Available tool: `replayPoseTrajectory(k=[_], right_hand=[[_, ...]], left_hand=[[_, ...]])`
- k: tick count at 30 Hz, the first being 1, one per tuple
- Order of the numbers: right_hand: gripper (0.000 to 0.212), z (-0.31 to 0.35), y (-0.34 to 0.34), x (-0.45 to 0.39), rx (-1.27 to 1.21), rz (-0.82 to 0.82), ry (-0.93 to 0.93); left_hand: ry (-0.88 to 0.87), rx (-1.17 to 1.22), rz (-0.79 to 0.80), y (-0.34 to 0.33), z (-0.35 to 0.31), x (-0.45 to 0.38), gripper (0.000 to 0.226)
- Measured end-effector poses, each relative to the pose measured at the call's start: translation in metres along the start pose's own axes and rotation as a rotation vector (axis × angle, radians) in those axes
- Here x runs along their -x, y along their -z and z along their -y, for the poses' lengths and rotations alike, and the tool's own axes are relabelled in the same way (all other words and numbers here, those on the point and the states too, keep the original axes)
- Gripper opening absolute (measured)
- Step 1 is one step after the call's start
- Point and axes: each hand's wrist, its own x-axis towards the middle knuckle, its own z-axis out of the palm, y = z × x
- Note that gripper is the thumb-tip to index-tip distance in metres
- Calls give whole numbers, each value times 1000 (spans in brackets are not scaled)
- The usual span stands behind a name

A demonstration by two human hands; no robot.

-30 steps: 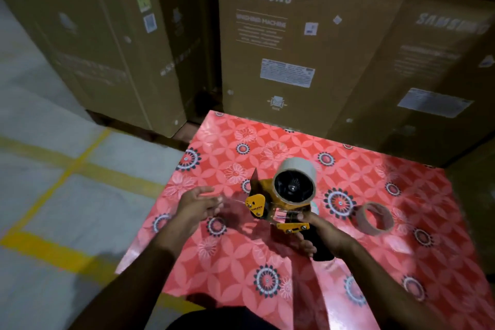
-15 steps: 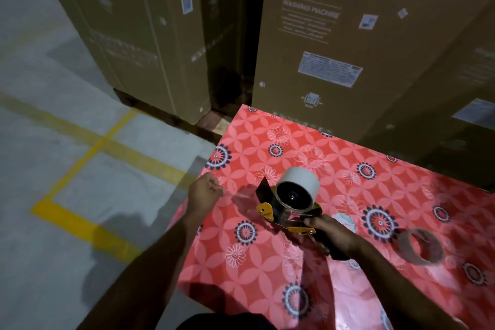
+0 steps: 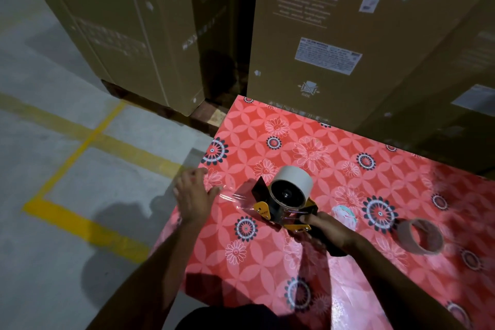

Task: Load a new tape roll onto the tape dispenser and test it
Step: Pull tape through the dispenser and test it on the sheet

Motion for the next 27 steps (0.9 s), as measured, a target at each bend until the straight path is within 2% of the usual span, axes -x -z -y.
replayPoseTrajectory(k=[2,3,5,9,11,14,18,19,22,24,27], right_hand=[[46,-4,1,-3,38,-17,-5],[49,-5,2,-4,52,-23,-26],[51,-6,3,-4,72,-20,-50],[59,-8,2,-4,60,34,-7],[63,-16,5,-9,60,41,-17],[69,-16,4,-4,71,46,-24],[32,4,-12,12,-36,37,-24],[33,5,-14,13,-67,53,-15],[56,5,-14,14,-28,67,-6],[56,5,-15,15,3,36,-32],[58,1,-13,10,3,19,-49]], left_hand=[[-446,-118,75,-6,9,3,37],[-582,-136,128,-8,14,3,36],[-653,-150,189,-9,18,2,35],[-664,-190,172,-6,16,13,46],[-594,-249,258,-6,20,30,50],[-479,-387,377,-9,26,55,68],[-460,-470,413,-8,19,61,91],[-453,-481,413,-7,15,62,95],[-371,-489,443,-6,3,65,102],[-307,-474,432,-5,-5,62,103],[-403,-401,401,-6,-5,58,96]])
